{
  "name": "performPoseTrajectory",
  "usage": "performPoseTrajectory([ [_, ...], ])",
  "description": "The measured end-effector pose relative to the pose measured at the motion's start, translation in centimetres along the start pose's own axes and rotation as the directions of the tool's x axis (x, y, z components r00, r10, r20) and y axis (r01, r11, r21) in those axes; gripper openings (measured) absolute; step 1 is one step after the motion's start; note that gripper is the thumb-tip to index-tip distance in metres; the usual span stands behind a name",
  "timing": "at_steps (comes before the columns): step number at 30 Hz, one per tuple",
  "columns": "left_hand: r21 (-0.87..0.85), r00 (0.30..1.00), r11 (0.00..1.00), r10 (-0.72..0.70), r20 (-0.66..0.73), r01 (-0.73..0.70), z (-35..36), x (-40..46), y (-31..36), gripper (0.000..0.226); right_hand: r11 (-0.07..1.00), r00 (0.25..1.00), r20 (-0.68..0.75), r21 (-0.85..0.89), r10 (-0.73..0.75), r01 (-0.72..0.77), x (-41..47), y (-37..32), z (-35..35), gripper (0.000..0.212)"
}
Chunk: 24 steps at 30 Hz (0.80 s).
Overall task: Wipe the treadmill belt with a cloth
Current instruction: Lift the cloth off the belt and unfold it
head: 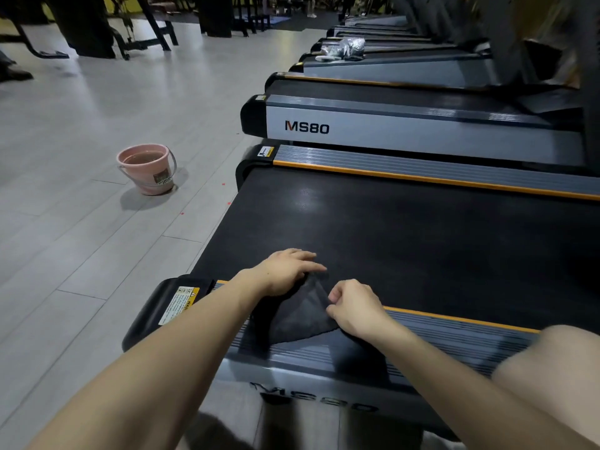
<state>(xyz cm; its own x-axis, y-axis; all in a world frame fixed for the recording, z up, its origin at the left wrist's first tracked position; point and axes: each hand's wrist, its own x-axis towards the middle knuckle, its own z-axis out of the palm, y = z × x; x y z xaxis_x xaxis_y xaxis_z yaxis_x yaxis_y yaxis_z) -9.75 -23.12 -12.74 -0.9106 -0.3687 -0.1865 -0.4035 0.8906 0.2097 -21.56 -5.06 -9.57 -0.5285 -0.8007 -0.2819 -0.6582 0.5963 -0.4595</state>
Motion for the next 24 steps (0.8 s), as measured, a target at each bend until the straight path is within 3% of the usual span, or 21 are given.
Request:
performPoseTrajectory([
  [3,0.123,0.991,0.989,0.062,0.118,-0.077,0.1,1.6,0.8,0.060,0.998,0.998,0.056,0.056,0.026,-0.029,0.2,1.1,-1.2,0.011],
  [8,0.299,0.996,0.951,0.059,0.065,-0.075,-1.1,2.2,1.5,0.041,0.995,0.996,0.092,0.090,0.022,-0.031,1.0,3.5,-4.0,0.012],
  [10,0.273,0.999,0.961,0.022,0.047,-0.034,-1.8,1.8,1.1,0.035,0.991,0.998,0.062,0.135,-0.030,0.022,1.2,3.6,-4.8,0.014],
  [15,-0.174,0.985,0.985,-0.037,-0.169,0.007,-5.5,-3.7,-1.0,0.018,0.917,0.965,-0.053,0.301,-0.258,0.262,1.3,2.0,-7.3,0.020],
  [17,-0.373,0.973,0.927,-0.112,-0.201,0.029,-7.2,-7.3,-1.3,0.012,0.856,0.935,-0.008,0.400,-0.353,0.327,0.7,1.2,-8.6,0.021],
  [20,-0.610,0.975,0.792,-0.105,-0.195,-0.037,-8.7,-11.8,-0.9,0.009,0.767,0.866,0.103,0.524,-0.489,0.370,-0.9,-0.2,-10.2,0.022],
  [24,-0.740,0.987,0.671,-0.088,-0.133,-0.040,-9.0,-14.0,-1.1,0.014,0.725,0.831,0.158,0.591,-0.534,0.353,-1.7,-1.2,-10.1,0.023],
])
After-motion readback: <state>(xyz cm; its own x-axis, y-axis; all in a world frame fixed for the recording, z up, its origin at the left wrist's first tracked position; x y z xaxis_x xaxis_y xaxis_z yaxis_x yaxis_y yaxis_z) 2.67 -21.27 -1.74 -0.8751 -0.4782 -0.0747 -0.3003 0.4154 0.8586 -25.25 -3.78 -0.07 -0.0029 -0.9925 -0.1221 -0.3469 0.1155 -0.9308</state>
